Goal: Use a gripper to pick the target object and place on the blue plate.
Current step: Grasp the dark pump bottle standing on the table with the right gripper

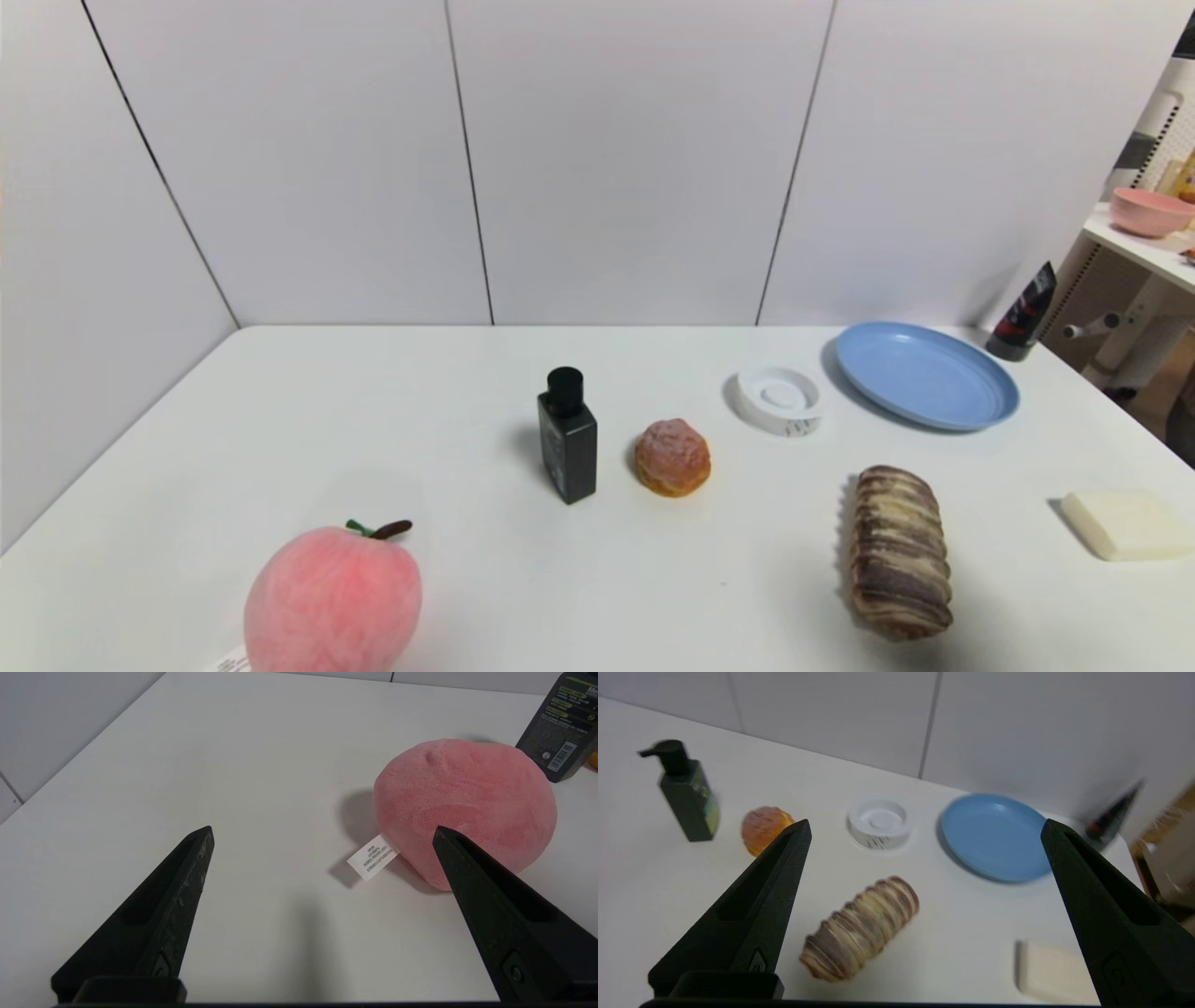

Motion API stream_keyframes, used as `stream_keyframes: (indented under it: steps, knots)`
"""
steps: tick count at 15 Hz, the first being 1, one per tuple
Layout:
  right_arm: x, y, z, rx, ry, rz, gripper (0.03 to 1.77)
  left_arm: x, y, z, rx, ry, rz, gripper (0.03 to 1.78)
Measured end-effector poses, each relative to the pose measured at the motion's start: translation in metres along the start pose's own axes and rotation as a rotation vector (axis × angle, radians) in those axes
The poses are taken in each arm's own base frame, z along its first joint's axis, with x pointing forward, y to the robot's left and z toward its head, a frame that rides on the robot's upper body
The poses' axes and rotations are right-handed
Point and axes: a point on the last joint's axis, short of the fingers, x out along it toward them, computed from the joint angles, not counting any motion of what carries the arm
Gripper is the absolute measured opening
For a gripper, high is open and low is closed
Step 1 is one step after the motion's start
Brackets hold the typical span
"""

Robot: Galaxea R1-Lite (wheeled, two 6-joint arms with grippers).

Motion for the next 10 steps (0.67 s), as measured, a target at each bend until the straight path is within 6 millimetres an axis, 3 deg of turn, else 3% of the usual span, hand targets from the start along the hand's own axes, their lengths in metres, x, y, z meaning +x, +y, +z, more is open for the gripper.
stream_keyframes:
  steps: [5, 10]
  knots:
    - [0.063, 0.027, 0.037, -0.047, 0.09, 0.326, 1.7, 0.0, 0.0, 0.0, 0.0, 0.0, 0.0, 1.69]
    - [0.117, 0.071, 0.038, -0.07, 0.275, 0.493, 1.7, 0.0, 0.0, 0.0, 0.0, 0.0, 0.0, 1.69]
